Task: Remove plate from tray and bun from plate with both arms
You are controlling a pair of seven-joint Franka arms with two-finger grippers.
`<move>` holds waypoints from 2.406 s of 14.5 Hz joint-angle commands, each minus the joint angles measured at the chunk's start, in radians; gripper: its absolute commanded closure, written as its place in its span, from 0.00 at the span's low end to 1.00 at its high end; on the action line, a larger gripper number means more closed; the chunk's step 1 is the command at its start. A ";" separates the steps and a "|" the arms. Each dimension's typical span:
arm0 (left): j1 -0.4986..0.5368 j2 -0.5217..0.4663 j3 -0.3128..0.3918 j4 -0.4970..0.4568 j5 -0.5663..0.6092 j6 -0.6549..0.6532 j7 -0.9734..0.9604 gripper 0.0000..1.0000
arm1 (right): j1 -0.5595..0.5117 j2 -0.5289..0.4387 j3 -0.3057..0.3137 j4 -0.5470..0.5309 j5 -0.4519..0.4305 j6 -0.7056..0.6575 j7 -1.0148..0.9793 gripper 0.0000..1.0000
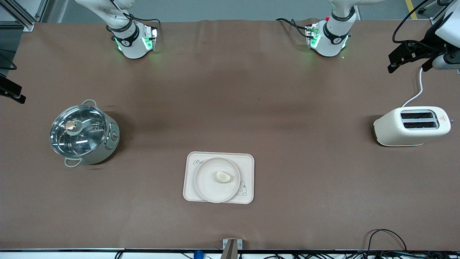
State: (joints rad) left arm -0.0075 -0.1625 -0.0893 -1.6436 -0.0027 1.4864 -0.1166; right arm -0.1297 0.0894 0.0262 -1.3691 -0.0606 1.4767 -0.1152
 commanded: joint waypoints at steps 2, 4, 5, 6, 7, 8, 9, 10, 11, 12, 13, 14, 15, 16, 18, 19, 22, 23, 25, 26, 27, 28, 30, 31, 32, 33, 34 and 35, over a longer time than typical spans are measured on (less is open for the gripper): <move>0.004 0.009 -0.001 0.025 -0.003 -0.015 0.011 0.00 | -0.004 -0.013 0.000 -0.001 -0.008 -0.012 -0.004 0.00; 0.006 0.009 0.000 0.027 -0.003 -0.015 0.012 0.00 | 0.002 -0.010 0.006 0.001 -0.004 -0.009 0.000 0.00; 0.006 0.021 0.000 0.033 -0.003 -0.015 0.012 0.00 | 0.016 -0.010 0.011 -0.002 0.016 -0.012 0.002 0.00; 0.006 0.035 0.002 0.048 -0.005 -0.015 0.012 0.00 | 0.041 -0.010 0.008 -0.017 0.072 -0.009 0.009 0.00; 0.006 0.041 0.002 0.048 -0.005 -0.015 0.014 0.00 | 0.071 0.010 0.006 -0.024 0.105 0.020 0.028 0.00; 0.004 0.043 0.002 0.044 -0.005 -0.015 0.014 0.00 | 0.096 0.068 0.008 -0.025 0.116 0.089 0.058 0.00; 0.004 0.044 0.000 0.042 -0.005 -0.015 0.009 0.00 | 0.125 0.120 0.008 -0.030 0.131 0.156 0.103 0.00; 0.003 0.052 0.000 0.042 -0.005 -0.015 0.008 0.00 | 0.146 0.186 0.008 -0.028 0.183 0.215 0.120 0.00; 0.004 0.057 0.000 0.042 -0.005 -0.015 0.008 0.00 | 0.157 0.241 0.006 -0.030 0.253 0.282 0.149 0.00; 0.004 0.061 0.000 0.042 -0.005 -0.014 0.009 0.00 | 0.171 0.309 0.008 -0.028 0.324 0.359 0.196 0.00; 0.004 0.067 0.000 0.042 -0.005 -0.014 0.009 0.00 | 0.203 0.378 0.006 -0.025 0.367 0.426 0.218 0.00; 0.004 0.069 0.000 0.041 -0.005 -0.014 0.009 0.00 | 0.243 0.445 0.006 -0.024 0.390 0.517 0.227 0.00; 0.004 0.070 0.000 0.041 -0.005 -0.012 0.009 0.00 | 0.275 0.498 0.006 -0.022 0.406 0.590 0.250 0.00; 0.004 0.070 0.000 0.041 -0.005 -0.011 0.009 0.00 | 0.309 0.548 0.008 -0.021 0.410 0.655 0.302 0.00; 0.004 0.078 0.000 0.041 -0.005 -0.008 0.009 0.00 | 0.372 0.628 0.008 -0.016 0.410 0.750 0.373 0.00; 0.004 0.080 0.000 0.041 -0.005 -0.008 0.009 0.00 | 0.402 0.667 0.008 -0.013 0.410 0.804 0.387 0.00; 0.006 0.087 0.000 0.041 -0.006 -0.006 0.009 0.00 | 0.455 0.762 0.008 0.042 0.413 0.850 0.408 0.00; 0.006 0.092 0.000 0.041 -0.005 -0.006 0.009 0.00 | 0.476 0.783 0.008 0.060 0.412 0.855 0.448 0.01; 0.006 0.095 0.000 0.041 -0.006 -0.005 0.009 0.00 | 0.498 0.825 0.006 0.103 0.410 0.875 0.476 0.11; 0.006 0.100 0.000 0.041 -0.006 -0.003 0.009 0.00 | 0.501 0.836 0.006 0.111 0.410 0.885 0.476 0.18; 0.006 0.100 0.000 0.041 -0.005 -0.003 0.011 0.00 | 0.502 0.843 0.006 0.113 0.410 0.892 0.473 0.27; 0.008 0.101 0.000 0.041 -0.005 -0.003 0.011 0.00 | 0.506 0.846 0.006 0.113 0.410 0.898 0.474 0.35; 0.008 0.101 0.002 0.041 -0.005 -0.003 0.011 0.00 | 0.515 0.856 0.006 0.113 0.410 0.901 0.476 0.46; 0.008 0.101 0.002 0.041 -0.005 -0.002 0.011 0.00 | 0.521 0.860 0.006 0.114 0.410 0.910 0.476 0.46; 0.008 0.101 0.002 0.041 -0.005 -0.001 0.011 0.00 | 0.524 0.869 0.006 0.116 0.410 0.924 0.476 0.47; 0.008 0.101 0.002 0.041 -0.005 -0.003 0.012 0.00 | 0.532 0.877 0.006 0.116 0.410 0.941 0.477 0.51; 0.009 0.101 0.002 0.041 -0.005 -0.002 0.014 0.00 | 0.536 0.885 0.006 0.119 0.410 0.953 0.477 0.58; 0.009 0.101 0.003 0.041 -0.005 -0.003 0.014 0.00 | 0.536 0.888 0.006 0.122 0.410 0.961 0.476 0.72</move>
State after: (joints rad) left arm -0.0022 -0.0695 -0.0884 -1.6246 -0.0027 1.4889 -0.1166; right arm 0.3914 0.9505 0.0413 -1.2790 0.3331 2.4195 0.3476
